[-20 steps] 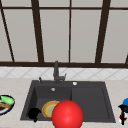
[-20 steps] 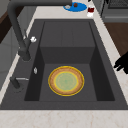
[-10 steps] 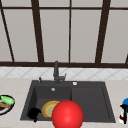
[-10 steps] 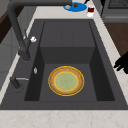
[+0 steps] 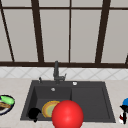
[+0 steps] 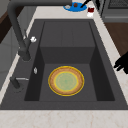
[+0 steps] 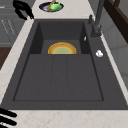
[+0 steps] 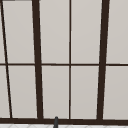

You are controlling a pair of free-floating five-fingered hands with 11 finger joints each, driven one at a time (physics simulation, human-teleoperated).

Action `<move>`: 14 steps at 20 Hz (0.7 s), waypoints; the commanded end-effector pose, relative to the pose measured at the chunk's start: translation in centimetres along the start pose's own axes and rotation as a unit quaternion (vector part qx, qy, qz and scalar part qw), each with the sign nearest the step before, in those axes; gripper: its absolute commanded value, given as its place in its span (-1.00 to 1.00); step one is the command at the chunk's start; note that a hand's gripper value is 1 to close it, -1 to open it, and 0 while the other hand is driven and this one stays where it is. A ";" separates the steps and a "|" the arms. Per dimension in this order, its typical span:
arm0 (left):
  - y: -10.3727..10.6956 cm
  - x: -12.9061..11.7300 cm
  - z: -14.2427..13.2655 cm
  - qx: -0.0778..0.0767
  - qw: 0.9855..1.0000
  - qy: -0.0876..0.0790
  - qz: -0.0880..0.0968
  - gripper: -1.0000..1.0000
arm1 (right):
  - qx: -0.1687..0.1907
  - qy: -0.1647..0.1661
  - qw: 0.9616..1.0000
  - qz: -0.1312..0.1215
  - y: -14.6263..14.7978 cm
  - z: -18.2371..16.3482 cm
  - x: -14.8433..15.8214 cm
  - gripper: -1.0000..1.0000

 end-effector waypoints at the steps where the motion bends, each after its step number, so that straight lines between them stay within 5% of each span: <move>1: 0.0 0.0 0.0 0.000 1.000 0.000 0.000 0.00 | 0.002 -0.013 1.000 0.009 0.4 -1.8 -0.7 -1.00; 6: 0.0 0.0 0.0 0.000 1.000 0.000 0.000 0.00 | 0.014 -0.008 1.000 0.008 1.0 -3.9 -1.0 -1.00; 14: 0.0 0.0 0.0 0.000 1.000 0.000 0.000 0.00 | 0.121 -0.005 0.992 0.017 1.1 -4.2 -1.2 -1.00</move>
